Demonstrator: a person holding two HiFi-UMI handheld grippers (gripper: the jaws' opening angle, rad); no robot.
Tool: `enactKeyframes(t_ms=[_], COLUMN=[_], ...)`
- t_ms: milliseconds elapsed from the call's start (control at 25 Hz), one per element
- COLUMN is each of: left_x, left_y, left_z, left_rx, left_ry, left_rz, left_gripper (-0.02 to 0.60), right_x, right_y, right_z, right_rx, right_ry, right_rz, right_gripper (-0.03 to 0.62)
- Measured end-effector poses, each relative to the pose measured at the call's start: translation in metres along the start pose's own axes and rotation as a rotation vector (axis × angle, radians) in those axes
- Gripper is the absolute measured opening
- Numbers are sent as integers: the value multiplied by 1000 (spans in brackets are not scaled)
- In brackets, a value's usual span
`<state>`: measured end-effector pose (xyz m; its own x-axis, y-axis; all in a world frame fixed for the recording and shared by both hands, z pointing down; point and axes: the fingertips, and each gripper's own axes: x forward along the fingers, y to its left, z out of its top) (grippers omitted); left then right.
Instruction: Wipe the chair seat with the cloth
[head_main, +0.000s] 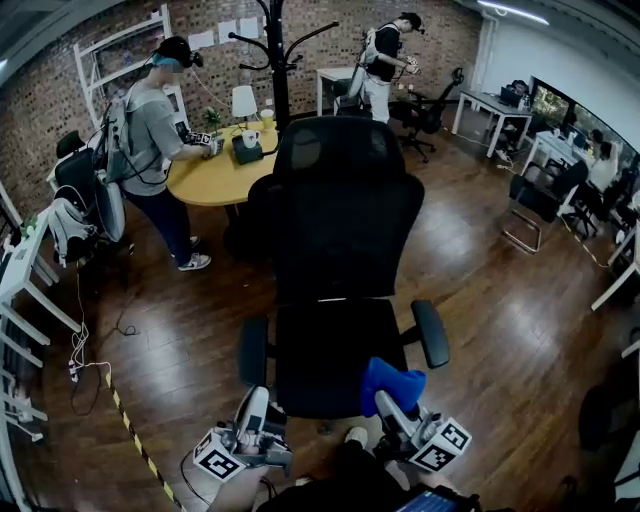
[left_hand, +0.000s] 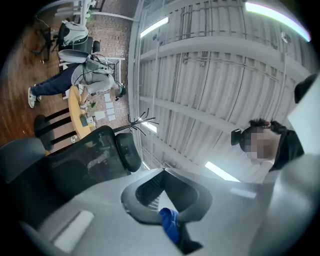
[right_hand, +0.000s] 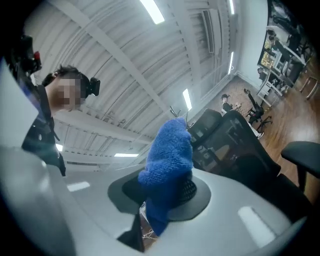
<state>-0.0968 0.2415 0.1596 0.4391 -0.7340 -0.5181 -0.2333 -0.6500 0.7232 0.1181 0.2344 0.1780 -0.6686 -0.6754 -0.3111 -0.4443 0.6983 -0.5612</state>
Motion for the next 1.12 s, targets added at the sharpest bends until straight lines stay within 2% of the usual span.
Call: enactKeyframes(t_ms=[280,480,600,1120], left_x=[-57,-64,-61,-49], left_y=[-33,-69,-85,-106], left_z=[-5,0,3,-39], left_rx=[-45,-22,-14,-13], left_ry=[21,5,-6,9], left_rz=[-36,-93,-101,-105], left_gripper=[-5,-5,-5,-5], right_x=[-42,-37,-34,-60], right_y=[59,88,106,111], right_z=[-40,-29,-16,1], right_rx=[37,42,36,10], right_ry=[-27,-56,-61,-38], right_rz=[-33,26,65,108], right_gripper=[81,81,81,80])
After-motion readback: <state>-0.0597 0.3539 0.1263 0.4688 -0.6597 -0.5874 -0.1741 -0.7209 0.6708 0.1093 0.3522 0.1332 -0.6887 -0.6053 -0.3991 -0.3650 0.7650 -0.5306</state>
